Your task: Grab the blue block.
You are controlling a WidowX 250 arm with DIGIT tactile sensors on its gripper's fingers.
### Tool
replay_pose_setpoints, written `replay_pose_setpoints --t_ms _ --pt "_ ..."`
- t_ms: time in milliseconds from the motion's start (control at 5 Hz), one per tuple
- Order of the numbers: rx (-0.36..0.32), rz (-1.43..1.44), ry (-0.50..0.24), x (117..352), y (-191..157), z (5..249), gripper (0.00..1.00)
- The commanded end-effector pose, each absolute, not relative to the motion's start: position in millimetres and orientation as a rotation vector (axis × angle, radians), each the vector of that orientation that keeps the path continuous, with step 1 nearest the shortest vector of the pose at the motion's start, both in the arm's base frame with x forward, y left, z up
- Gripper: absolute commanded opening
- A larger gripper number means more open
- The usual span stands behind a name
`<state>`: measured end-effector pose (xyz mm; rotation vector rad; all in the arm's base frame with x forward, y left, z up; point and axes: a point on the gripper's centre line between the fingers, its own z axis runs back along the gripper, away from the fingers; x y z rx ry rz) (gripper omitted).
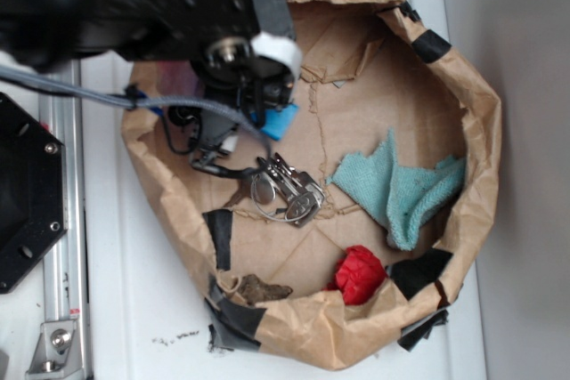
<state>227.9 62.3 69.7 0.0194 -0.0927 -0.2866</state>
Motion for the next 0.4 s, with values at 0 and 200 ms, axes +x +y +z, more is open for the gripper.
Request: replay_pose_setpoints --t_ms 0,200 --pt "-0.030 -0.129 -0.155 260.1 28.9 155.7 0.00" --pt "-0.039 -0.113 -0.140 259.0 25.7 148.6 0.00"
